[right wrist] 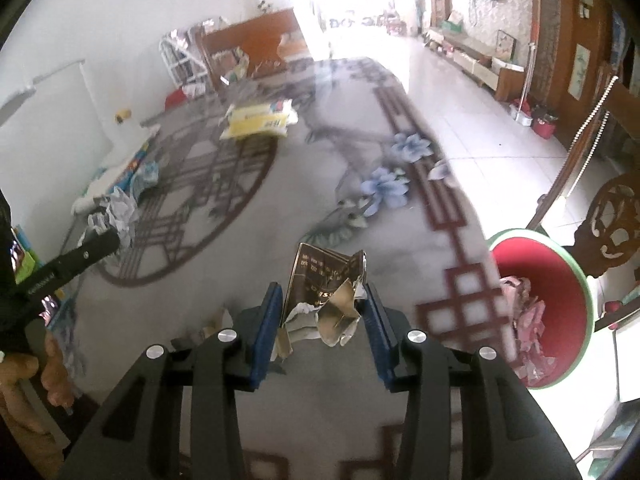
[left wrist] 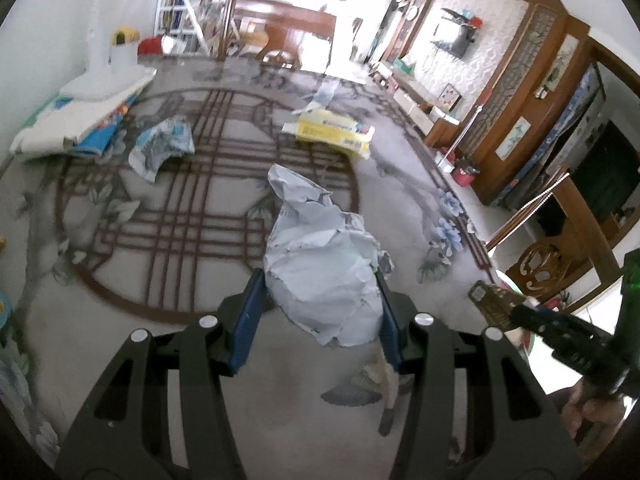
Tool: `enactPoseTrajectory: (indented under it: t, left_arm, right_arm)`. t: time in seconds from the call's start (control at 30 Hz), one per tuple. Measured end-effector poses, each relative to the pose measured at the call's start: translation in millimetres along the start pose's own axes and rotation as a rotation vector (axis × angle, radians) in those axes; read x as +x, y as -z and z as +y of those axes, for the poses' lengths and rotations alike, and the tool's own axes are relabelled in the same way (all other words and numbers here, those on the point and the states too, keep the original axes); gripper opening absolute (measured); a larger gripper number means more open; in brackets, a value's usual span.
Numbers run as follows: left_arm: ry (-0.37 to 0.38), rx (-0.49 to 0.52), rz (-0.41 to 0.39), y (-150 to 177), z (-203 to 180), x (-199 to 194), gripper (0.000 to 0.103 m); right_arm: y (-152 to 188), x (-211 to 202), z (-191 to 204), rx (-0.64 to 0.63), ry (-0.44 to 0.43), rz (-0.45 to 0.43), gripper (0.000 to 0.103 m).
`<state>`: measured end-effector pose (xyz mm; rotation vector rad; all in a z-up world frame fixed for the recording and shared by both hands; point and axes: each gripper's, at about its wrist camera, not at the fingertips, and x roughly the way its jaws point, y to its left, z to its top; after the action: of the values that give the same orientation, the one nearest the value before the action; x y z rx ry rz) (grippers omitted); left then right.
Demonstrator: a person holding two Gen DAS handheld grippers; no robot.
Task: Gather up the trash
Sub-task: 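Carry the Balisha packet and the white paper wad toward the red bin, then open the right tool over the bin while the left tool releases the paper wad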
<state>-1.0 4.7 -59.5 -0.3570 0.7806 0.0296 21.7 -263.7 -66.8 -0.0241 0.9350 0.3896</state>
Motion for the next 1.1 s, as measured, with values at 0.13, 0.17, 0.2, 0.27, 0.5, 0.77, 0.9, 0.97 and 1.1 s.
enactPoseTrajectory:
  t: [0.13, 0.17, 0.2, 0.27, 0.5, 0.77, 0.9, 0.97, 1.1]
  left_arm:
    - [0.033, 0.047, -0.007, -0.7, -21.5, -4.8, 0.048]
    - [0.058, 0.064, -0.006, 0.7, -32.4, -5.5, 0.049]
    - [0.087, 0.078, -0.006, 3.0, -44.7, -5.4, 0.048]
    - [0.149, 0.081, 0.005, 7.9, -67.1, -0.6, 0.048]
    - [0.331, 0.137, 0.125, 18.5, -165.9, 43.8, 0.048]
    - [0.434, 0.29, 0.257, 26.1, -271.0, 94.9, 0.048]
    - [0.449, 0.366, 0.301, 36.2, -304.6, 111.7, 0.053]
    - [0.456, 0.379, 0.308, 38.5, -312.8, 116.6, 0.063]
    - [0.463, 0.362, 0.297, 37.4, -308.0, 119.7, 0.075]
  right_arm:
    - [-3.4, -21.9, -15.4, 0.007, 0.005, -0.049, 0.04]
    - [-4.8, -29.8, -23.4, 0.015, 0.01, -0.067, 0.04]
    - [-6.0, -34.4, -29.6, 0.023, 0.012, -0.078, 0.04]
    - [-7.2, -47.2, -51.1, 0.058, 0.019, -0.105, 0.04]
    - [6.9, -71.5, -140.2, 0.246, 0.037, -0.143, 0.04]
    - [35.3, -75.9, -226.5, 0.442, 0.085, -0.148, 0.04]
    - [41.0, -71.3, -245.5, 0.489, 0.067, -0.136, 0.045]
    - [42.2, -68.2, -252.3, 0.512, 0.064, -0.129, 0.053]
    - [40.9, -66.6, -257.2, 0.55, 0.048, -0.141, 0.061]
